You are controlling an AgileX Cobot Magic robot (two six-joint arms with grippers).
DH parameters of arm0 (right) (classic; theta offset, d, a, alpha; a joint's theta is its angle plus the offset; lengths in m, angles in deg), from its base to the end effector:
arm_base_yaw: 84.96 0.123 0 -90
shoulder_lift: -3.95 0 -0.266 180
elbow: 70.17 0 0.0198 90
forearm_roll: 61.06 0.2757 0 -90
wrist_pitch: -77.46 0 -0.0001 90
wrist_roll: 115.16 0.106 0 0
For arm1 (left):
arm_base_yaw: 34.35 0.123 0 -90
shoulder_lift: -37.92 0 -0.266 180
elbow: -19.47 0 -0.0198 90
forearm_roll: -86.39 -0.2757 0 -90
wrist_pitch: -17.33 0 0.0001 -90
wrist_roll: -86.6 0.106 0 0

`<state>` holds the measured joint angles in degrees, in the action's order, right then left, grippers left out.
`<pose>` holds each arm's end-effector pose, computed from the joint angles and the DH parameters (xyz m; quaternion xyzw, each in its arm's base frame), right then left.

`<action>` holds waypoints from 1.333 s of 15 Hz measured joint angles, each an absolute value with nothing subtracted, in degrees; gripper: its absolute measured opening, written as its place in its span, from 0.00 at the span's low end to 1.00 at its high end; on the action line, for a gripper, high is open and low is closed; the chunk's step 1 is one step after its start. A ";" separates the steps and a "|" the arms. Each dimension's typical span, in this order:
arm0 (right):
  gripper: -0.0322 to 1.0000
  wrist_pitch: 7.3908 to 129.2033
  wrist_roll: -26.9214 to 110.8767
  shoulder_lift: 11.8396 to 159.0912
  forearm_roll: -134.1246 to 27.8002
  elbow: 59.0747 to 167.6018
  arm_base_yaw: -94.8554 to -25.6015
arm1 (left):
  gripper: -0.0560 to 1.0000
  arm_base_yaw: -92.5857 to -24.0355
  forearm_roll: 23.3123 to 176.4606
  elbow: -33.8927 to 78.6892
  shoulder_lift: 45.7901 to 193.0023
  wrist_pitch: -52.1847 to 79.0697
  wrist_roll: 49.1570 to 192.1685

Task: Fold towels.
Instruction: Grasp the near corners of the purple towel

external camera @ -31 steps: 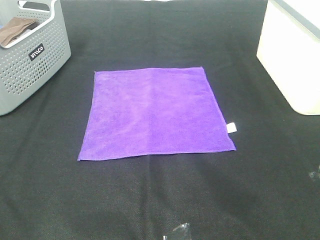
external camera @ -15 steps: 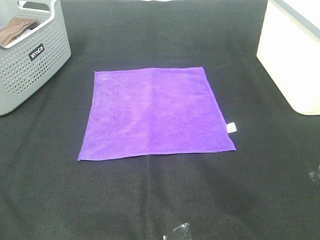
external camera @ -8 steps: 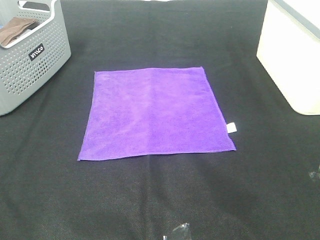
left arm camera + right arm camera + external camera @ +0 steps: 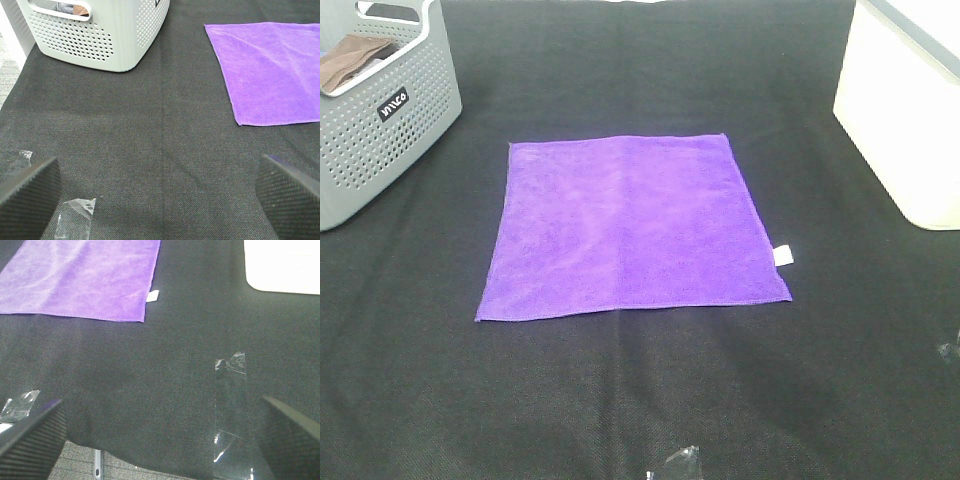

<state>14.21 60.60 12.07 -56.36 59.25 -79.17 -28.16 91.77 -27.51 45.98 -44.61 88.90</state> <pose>0.0506 0.0129 0.2648 -0.0780 0.8702 0.0475 0.4842 0.0461 -0.0038 0.2867 -0.0261 0.8512 -0.0081 0.5241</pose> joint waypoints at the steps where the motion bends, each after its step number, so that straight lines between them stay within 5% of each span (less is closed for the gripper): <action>1: 0.96 14.21 60.60 12.07 -56.36 59.25 -79.17 | 0.99 -28.16 91.77 -27.51 45.98 -44.61 88.90; 14: 0.96 11.86 60.94 14.53 -52.86 60.97 -79.17 | 0.99 -28.16 92.52 -25.68 48.73 -46.73 88.90; 20: 0.96 8.82 56.42 65.87 -49.71 82.45 -79.17 | 0.99 -28.16 96.47 -2.93 96.75 -51.83 93.31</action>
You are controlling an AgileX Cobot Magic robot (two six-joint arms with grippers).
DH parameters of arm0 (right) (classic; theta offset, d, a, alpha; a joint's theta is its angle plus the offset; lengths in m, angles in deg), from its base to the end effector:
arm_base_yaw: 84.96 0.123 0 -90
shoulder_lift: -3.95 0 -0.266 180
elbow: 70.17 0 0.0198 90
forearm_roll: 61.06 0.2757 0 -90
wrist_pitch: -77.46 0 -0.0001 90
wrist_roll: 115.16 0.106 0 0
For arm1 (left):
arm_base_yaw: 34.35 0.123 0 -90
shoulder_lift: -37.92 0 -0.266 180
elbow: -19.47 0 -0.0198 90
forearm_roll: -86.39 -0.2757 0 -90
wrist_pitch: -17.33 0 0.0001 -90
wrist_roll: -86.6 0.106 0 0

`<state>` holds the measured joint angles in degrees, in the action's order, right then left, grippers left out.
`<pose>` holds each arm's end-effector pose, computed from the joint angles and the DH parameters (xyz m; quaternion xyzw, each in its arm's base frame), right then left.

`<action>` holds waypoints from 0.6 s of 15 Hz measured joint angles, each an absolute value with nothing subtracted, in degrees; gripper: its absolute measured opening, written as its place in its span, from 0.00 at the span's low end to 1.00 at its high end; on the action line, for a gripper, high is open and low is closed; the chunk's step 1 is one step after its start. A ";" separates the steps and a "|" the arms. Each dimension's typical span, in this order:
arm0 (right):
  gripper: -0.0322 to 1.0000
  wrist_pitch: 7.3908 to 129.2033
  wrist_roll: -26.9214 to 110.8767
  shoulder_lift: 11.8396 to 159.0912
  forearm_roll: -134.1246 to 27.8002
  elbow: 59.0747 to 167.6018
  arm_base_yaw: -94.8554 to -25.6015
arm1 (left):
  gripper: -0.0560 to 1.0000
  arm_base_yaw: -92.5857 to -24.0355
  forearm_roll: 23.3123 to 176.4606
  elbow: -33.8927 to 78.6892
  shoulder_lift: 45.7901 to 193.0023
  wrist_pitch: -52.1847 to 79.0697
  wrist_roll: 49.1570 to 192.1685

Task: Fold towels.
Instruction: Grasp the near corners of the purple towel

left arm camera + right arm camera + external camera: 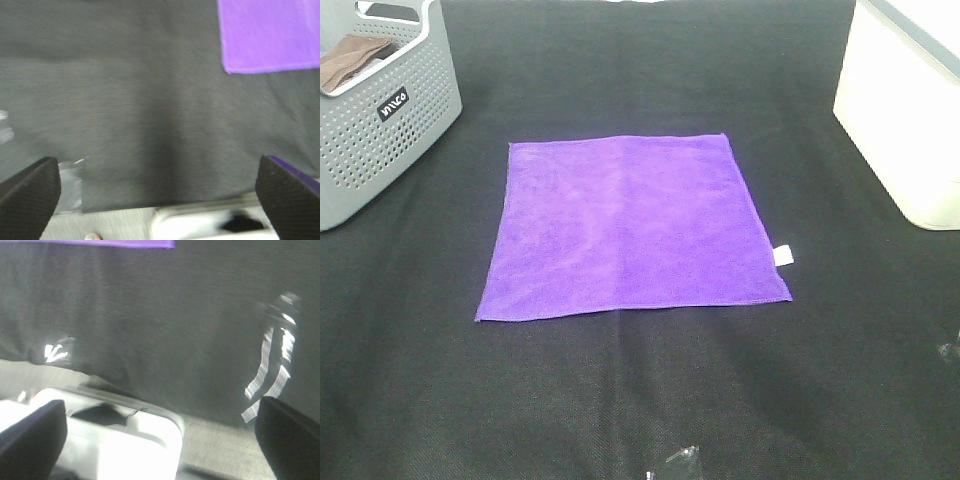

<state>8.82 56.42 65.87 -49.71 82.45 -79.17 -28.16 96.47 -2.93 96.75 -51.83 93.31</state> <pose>0.1870 0.0385 0.2845 -0.1032 0.9714 0.0929 0.1926 0.1846 0.0026 0.3215 -0.0049 0.9631 -0.0582 0.2627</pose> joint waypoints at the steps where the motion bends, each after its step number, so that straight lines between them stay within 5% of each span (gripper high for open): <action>1: 0.96 11.57 53.27 75.04 -46.85 85.26 -79.17 | 0.99 -28.16 99.68 -1.21 103.05 -50.57 96.06; 5: 0.96 16.62 34.47 97.04 -21.81 92.19 -88.80 | 0.99 -28.16 127.41 0.05 127.46 -43.81 119.38; 9: 0.96 16.33 25.31 106.09 -14.07 93.34 -90.40 | 0.99 -28.16 136.64 0.05 138.69 -40.54 129.63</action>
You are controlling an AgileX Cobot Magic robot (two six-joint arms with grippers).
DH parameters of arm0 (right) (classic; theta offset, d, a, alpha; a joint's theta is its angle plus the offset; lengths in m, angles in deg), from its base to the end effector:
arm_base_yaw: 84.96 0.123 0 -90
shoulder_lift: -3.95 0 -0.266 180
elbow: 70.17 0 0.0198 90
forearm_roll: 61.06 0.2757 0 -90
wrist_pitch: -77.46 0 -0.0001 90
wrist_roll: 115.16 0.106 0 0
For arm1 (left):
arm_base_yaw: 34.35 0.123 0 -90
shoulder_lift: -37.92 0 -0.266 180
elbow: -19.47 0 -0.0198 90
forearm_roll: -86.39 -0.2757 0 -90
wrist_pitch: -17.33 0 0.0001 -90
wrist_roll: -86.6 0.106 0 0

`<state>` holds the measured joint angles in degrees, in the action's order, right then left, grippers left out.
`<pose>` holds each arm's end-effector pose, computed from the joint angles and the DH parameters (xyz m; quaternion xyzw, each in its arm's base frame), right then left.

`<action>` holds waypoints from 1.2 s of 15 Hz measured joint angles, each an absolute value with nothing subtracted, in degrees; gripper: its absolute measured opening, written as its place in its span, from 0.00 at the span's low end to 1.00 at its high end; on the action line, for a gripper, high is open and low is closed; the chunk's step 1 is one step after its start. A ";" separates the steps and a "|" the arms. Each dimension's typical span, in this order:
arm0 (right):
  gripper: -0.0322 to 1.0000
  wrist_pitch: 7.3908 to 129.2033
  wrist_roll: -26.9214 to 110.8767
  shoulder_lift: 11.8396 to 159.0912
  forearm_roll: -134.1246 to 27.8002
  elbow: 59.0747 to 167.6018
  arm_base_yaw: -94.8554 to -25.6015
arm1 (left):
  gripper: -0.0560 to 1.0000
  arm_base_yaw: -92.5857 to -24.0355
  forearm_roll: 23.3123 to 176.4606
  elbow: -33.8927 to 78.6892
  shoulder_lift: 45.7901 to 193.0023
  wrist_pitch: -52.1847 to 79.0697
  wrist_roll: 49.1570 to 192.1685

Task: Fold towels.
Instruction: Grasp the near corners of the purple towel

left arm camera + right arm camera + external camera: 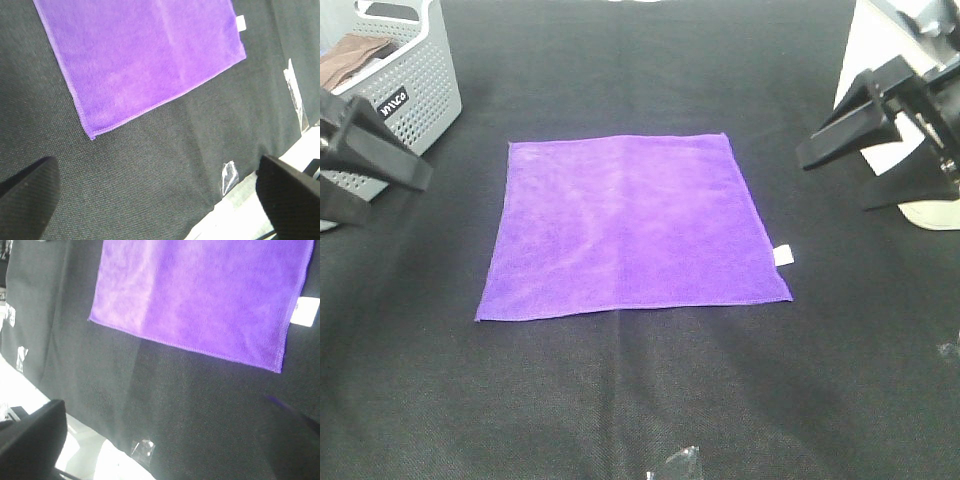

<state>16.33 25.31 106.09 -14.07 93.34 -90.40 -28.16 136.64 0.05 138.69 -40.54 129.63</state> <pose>0.3269 0.0371 0.1882 -0.0855 0.9330 0.3222 0.1354 0.3233 -0.0344 0.1848 0.0776 0.9283 -0.3239 0.1652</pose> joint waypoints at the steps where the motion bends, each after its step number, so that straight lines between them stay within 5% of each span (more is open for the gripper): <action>1: 0.96 16.04 25.19 106.72 -14.02 93.34 -90.40 | 0.99 -28.16 136.64 0.05 139.60 -40.54 129.86; 18: 0.95 23.15 23.24 135.20 -13.39 102.62 -90.46 | 0.98 -32.17 139.21 13.51 170.71 -39.91 129.69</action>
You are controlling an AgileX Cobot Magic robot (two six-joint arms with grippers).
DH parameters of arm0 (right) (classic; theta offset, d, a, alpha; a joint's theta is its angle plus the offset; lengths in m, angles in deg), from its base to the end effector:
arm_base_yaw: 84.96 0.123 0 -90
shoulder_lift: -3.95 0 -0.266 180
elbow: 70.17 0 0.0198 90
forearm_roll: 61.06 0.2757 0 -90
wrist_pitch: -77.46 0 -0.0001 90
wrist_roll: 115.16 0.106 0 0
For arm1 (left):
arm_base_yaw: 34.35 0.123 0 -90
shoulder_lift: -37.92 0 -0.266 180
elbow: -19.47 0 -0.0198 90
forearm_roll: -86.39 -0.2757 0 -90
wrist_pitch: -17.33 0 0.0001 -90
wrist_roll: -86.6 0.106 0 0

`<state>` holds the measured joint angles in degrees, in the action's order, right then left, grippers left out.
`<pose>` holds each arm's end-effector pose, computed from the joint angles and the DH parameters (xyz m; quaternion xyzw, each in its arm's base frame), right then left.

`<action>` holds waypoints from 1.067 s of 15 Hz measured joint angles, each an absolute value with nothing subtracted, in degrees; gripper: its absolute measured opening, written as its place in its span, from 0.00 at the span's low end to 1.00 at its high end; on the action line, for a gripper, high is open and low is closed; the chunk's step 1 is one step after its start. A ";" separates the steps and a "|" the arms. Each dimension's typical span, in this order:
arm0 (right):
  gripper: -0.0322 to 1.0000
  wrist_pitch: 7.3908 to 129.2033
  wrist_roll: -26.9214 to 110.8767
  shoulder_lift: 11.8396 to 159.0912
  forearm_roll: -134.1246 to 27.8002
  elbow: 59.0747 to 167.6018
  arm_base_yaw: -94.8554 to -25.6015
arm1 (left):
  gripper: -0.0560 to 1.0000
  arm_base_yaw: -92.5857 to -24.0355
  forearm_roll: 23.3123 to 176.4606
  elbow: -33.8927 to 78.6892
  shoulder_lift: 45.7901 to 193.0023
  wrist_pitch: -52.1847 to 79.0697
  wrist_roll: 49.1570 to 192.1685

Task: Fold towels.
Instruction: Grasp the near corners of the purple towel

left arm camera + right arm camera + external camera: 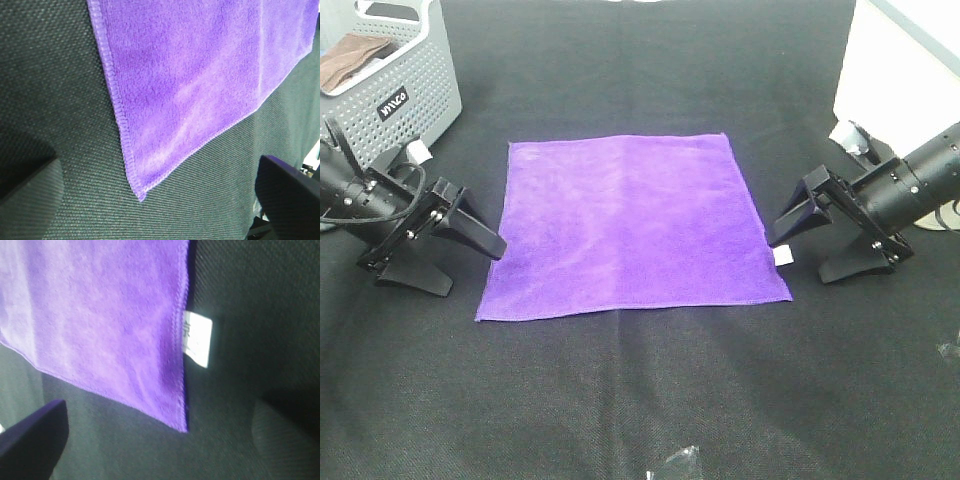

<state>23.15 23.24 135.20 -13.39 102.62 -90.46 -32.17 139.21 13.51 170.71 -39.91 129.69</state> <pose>0.3750 0.0279 0.0451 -0.0242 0.9482 0.3156 0.0266 0.3770 -0.0568 0.0454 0.0379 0.9325 -0.3589 0.0147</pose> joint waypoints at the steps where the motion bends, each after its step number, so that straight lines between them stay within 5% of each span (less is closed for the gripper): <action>1: 0.94 22.63 23.24 135.83 -12.93 103.25 -90.52 | 0.97 -32.11 139.21 13.51 170.71 -40.03 129.69; 6: 0.93 22.52 23.24 136.34 -12.36 103.71 -90.52 | 0.97 -32.51 138.70 13.69 170.77 -39.91 128.26; 11: 0.86 22.69 23.87 138.64 -10.98 105.08 -86.45 | 0.91 -39.85 136.81 14.55 171.75 -37.74 122.76; 16: 0.70 24.46 24.05 140.18 -12.30 107.89 -77.97 | 0.73 -45.29 137.10 16.55 173.29 -35.79 118.86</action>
<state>24.46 24.05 140.18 -12.30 107.89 -77.97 -45.29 137.10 16.55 173.29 -35.79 118.86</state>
